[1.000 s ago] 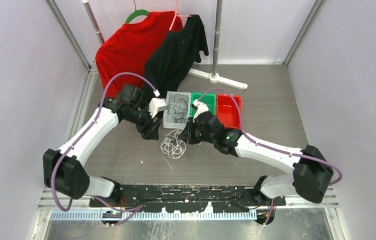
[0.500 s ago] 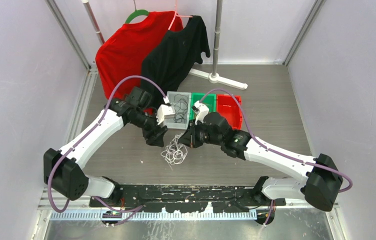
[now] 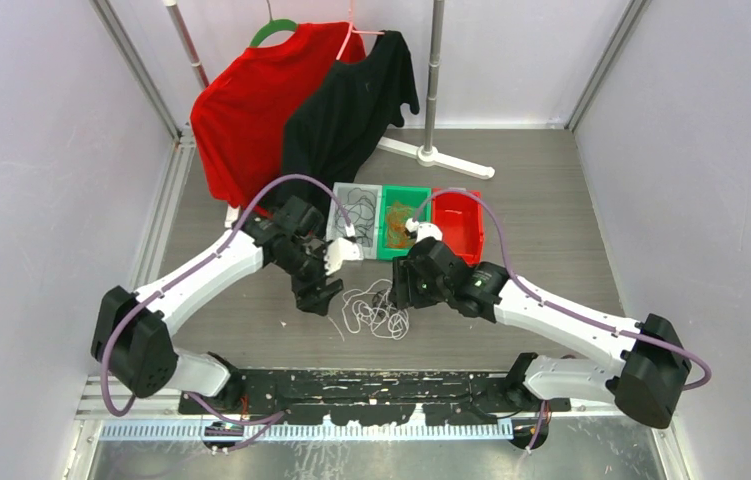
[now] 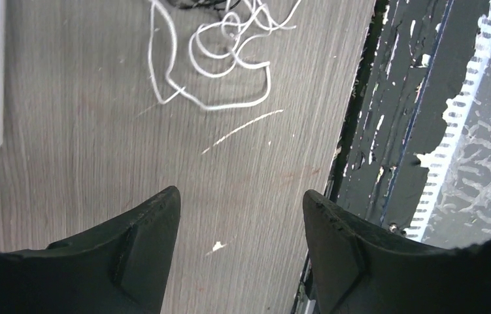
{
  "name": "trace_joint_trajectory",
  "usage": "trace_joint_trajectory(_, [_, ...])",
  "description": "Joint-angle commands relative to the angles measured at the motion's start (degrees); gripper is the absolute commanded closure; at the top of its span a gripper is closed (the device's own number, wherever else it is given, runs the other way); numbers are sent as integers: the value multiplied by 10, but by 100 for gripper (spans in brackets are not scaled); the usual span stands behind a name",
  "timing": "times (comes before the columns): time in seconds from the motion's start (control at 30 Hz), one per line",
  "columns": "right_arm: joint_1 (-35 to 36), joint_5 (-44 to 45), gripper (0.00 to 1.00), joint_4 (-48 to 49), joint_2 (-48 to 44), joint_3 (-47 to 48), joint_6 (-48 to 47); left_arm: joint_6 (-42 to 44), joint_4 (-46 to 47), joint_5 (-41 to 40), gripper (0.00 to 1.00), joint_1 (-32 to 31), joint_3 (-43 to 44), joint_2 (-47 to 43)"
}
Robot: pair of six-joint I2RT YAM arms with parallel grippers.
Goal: Untangle the cables
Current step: Untie the cable.
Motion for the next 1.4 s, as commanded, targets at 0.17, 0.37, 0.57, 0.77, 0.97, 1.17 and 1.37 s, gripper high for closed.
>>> trace_joint_trajectory(0.17, [-2,102,43,-58,-56,21,15,-49,78,-55,24,-49,37,89])
trace_joint_trajectory(0.37, [-7,135,49,-65,-119,-6,46,-71,123,-49,30,-49,106,180])
trace_joint_trajectory(0.57, [-8,162,51,-85,-160,-15,55,-108,143,-25,34,-55,161,241])
trace_joint_trajectory(0.77, [-8,173,58,-87,-179,-24,62,-121,169,-22,38,-68,146,263])
trace_joint_trajectory(0.97, [-8,181,62,-81,-199,-41,76,-134,207,-44,49,-73,131,281])
trace_joint_trajectory(1.17, [-8,186,66,-72,-212,-56,90,-145,207,-36,53,-79,126,285])
trace_joint_trajectory(1.37, [-8,188,69,-67,-221,-58,93,-146,211,-60,62,-84,116,270])
